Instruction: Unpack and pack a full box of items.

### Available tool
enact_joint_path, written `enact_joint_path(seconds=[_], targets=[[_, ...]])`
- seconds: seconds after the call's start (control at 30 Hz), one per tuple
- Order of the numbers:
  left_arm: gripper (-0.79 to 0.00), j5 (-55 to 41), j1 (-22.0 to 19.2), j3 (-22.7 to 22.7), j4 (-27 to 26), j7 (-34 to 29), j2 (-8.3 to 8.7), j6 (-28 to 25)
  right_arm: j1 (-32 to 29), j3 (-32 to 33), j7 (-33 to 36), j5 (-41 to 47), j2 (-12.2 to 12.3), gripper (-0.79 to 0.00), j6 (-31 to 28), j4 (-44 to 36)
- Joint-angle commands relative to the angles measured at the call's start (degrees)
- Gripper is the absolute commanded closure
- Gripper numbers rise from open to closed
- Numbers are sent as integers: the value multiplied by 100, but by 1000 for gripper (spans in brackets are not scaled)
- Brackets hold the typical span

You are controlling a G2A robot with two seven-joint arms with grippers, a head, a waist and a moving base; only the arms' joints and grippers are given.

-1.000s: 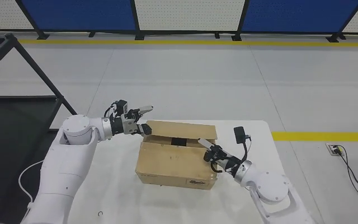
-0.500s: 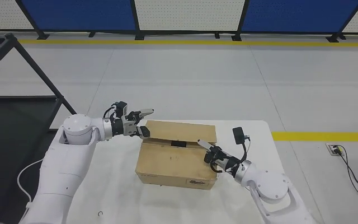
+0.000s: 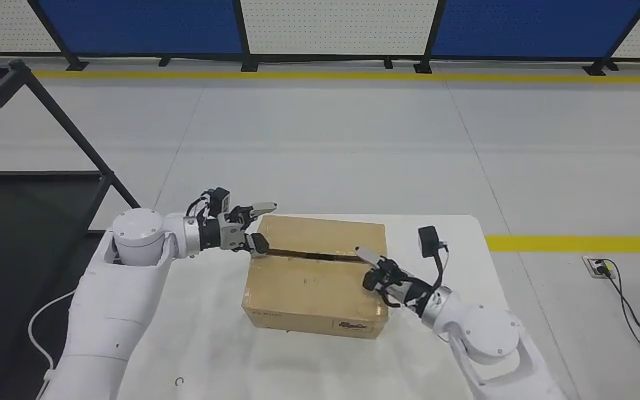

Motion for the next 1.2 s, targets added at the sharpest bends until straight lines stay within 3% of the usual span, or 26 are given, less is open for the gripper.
enact_joint_path(seconds=[0.0,0.53,0.97,1.17], targets=[[-785,50,22,16,-46,-69,26,121,64,14,68,119,1,-785,50,46],[-785,60,-68,322,80,-5,50,374,796,-309,-31,744,-89,-785,247,858],[-785,-315,-37,292,81,-170,104,208,1112,-571,-98,783,-136,-785,235,1281],[-785,-784,46,174,76,179,94,181,1187,-615,-136,777,-144,-785,257,1408]])
